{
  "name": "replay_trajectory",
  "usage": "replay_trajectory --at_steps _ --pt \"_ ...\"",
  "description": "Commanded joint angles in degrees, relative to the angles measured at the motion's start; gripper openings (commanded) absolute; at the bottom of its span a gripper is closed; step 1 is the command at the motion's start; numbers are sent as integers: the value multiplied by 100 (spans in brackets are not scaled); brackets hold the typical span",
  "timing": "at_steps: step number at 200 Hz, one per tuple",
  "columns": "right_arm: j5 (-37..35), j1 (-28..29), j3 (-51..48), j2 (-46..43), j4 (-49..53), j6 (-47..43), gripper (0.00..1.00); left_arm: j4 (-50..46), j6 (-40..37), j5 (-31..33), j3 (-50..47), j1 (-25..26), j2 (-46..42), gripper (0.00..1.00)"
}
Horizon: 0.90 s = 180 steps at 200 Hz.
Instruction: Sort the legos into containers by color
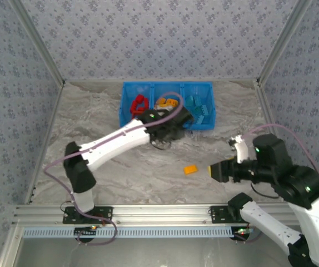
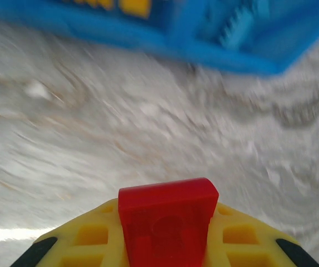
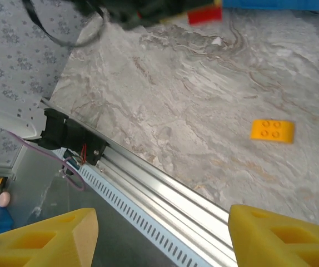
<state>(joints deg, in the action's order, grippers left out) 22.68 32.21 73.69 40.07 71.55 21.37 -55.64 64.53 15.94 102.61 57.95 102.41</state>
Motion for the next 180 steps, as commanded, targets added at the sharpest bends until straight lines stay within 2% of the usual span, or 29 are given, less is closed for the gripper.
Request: replay_trajectory --at_steps 1,24,41,60,83,115,149,180 --pt "-376 746 -77 487 -1502 -125 66 -271 -877 61 -465 -766 -428 21" --pt "-1808 2212 123 1301 -2103 -458 67 267 -1815 -526 -985 -1660 -757 21" --pt "-2235 2701 82 1822 -2728 -652 69 746 -2731 -844 -1255 -2164 -784 24" --pt "-2137 2699 -167 2107 -3595 -660 69 984 -3397 -1651 -1217 -2847 -400 25" --pt "-2182 2571 -194 2386 -4077 -584 69 1163 -3908 -2607 -870 -3461 223 26" --pt "-2263 2425 -485 2429 -4756 -699 70 1218 -4369 -3267 -98 -3694 1017 26" --pt "-3003 2389 -887 2608 -5314 -941 71 1133 -4343 -3941 678 -3947 1880 25" --pt "-3077 2401 -734 2920 -5331 -908 71 968 -4362 -4152 1342 -4076 2408 26"
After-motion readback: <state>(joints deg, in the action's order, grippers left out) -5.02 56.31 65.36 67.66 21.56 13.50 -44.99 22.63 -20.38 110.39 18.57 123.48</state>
